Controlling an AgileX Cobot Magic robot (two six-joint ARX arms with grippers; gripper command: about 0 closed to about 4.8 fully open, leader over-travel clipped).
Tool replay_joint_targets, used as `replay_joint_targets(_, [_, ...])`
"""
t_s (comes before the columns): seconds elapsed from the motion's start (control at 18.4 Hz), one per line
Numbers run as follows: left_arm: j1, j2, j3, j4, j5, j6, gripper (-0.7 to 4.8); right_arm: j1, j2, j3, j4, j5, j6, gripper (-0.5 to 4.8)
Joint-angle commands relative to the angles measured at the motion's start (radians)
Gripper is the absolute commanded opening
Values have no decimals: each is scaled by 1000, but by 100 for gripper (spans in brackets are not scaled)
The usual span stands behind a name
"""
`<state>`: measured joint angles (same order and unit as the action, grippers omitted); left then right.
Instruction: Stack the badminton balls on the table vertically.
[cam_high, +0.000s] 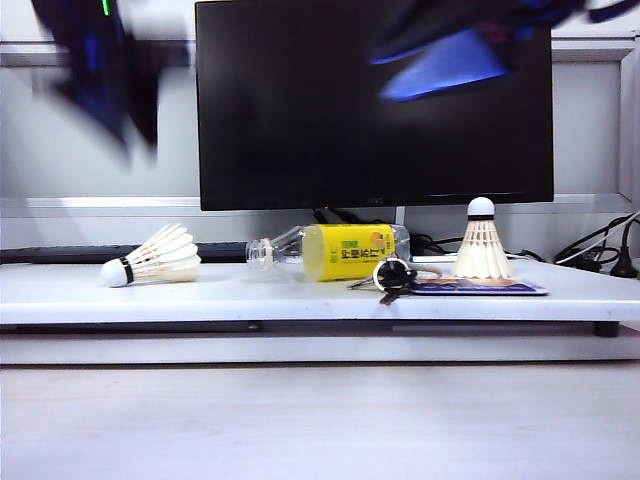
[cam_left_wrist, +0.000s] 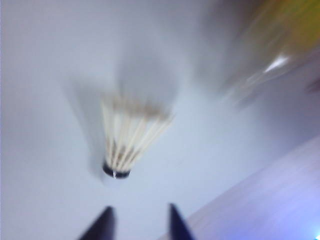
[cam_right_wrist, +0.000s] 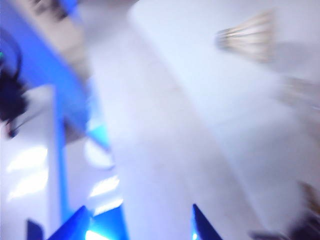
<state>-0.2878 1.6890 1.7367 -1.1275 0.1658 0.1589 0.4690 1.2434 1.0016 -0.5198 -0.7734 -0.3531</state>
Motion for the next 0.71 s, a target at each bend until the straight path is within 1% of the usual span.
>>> replay_joint_targets(0.05, [14,-142,-11,28,-18,-41,247,35,105,130,-134,42,-72,264])
replay_joint_targets(0.11, [22,-207,-35,60,-24,-51,247,55,158,199,-213,75,-108,264])
replay_joint_targets(0.16, [27,-288,-72,104,-37,-62,247,80,219,284,-304,130,-147,264])
replay_joint_targets(0.22, [32,-406,-143,181,-45,-71,247,111,293,389,-396,194,-194,264])
replay_joint_targets(0.27, [32,-481,-193,233,-58,-89,247,133,331,443,-420,217,-227,263])
replay_joint_targets(0.38, [32,-607,-288,303,-62,-95,247,170,380,510,-425,280,-309,262])
replay_joint_targets(0.43, [32,-690,-355,324,-61,-109,247,202,410,553,-425,326,-377,261])
replay_joint_targets(0.49, [32,-752,-415,324,-61,-122,247,221,437,592,-427,354,-408,261])
replay_joint_targets(0.65, [32,-875,-565,327,-82,-145,247,254,504,677,-440,388,-413,261])
replay_joint_targets(0.71, [32,-919,-626,327,-83,-161,247,269,542,725,-479,395,-442,260])
